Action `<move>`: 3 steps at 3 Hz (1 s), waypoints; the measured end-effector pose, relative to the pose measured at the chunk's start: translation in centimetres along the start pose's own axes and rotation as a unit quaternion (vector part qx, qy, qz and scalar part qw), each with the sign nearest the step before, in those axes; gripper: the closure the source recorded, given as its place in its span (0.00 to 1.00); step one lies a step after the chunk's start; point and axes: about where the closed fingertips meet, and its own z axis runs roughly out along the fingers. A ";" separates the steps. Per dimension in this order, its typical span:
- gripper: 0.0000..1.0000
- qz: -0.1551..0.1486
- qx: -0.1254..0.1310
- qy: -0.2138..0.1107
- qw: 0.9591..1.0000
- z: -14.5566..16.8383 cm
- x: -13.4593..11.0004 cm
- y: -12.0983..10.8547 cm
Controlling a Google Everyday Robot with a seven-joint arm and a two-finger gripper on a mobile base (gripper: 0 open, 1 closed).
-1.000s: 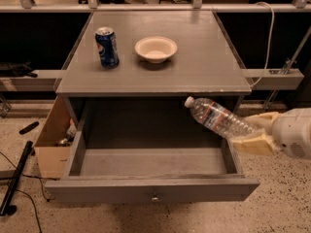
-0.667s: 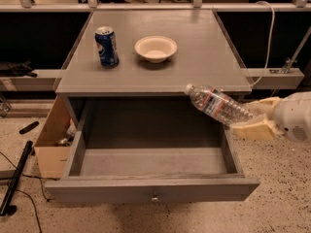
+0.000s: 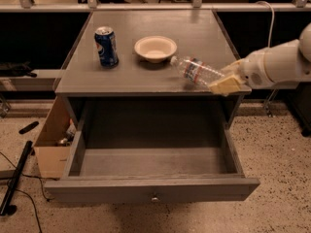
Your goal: Pick water bottle from top drawer and place on counter
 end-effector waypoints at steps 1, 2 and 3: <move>1.00 -0.011 -0.013 0.015 1.000 5.7 -2.4 -3.4; 1.00 -0.012 -0.013 0.016 1.000 5.7 -2.6 -3.5; 0.74 -0.012 -0.013 0.016 1.000 5.7 -2.6 -3.5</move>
Offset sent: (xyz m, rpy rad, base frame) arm 0.1161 0.0409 -0.0206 -0.0854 0.0248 0.0597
